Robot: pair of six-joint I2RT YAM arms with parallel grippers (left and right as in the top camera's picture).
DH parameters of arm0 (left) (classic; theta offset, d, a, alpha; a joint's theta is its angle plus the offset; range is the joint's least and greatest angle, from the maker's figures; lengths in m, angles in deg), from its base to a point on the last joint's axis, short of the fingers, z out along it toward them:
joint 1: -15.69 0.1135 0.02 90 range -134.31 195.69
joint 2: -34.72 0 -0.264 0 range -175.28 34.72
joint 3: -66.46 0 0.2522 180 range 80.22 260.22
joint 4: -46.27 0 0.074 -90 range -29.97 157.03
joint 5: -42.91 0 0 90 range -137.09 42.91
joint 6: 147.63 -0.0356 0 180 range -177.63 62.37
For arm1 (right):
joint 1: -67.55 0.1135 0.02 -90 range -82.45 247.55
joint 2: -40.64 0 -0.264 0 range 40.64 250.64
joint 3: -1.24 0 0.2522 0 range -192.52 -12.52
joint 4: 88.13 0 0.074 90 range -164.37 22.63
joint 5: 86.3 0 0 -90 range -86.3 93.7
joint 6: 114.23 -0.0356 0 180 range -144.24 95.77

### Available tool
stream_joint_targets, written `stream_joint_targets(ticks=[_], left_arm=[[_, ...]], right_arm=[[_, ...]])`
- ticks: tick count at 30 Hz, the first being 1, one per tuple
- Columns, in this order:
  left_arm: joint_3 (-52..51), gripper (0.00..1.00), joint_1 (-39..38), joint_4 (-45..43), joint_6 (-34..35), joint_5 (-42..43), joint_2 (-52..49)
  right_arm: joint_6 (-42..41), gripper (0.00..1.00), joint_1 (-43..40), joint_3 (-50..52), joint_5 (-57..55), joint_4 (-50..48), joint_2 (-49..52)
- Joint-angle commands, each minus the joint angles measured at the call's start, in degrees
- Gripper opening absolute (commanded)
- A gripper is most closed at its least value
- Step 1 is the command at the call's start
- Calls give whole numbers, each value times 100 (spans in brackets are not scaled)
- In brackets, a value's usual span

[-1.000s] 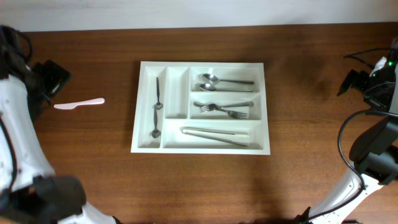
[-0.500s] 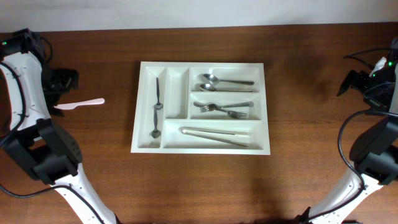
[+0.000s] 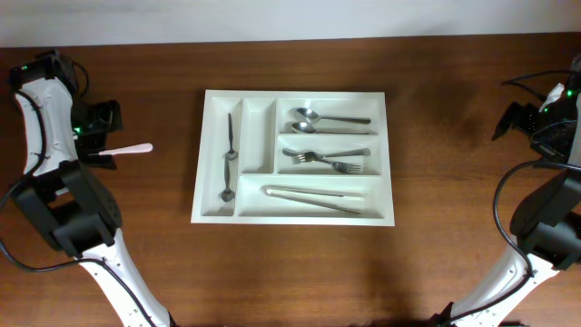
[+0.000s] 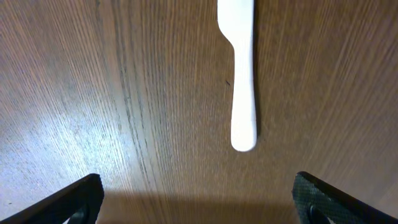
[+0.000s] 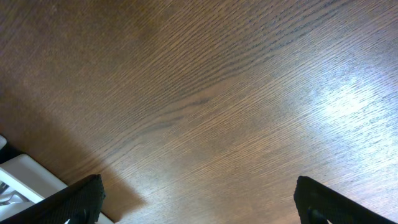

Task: Pack container

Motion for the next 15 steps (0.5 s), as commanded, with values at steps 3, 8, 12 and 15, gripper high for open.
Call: stream_joint_targets(ticks=[3, 8, 12, 15], left_arm=[[46, 99, 79, 9, 229, -262, -118], [-2, 99, 79, 15, 225, -385, -343], [-7, 99, 87, -9, 225, -452, -503], [-9, 99, 90, -293, -20, -507, -551]], right_arm=[[46, 99, 26, -81, 33, 2, -144], [46, 99, 26, -81, 33, 2, -144], [46, 99, 26, -81, 33, 2, -144], [46, 99, 26, -81, 33, 2, -144]])
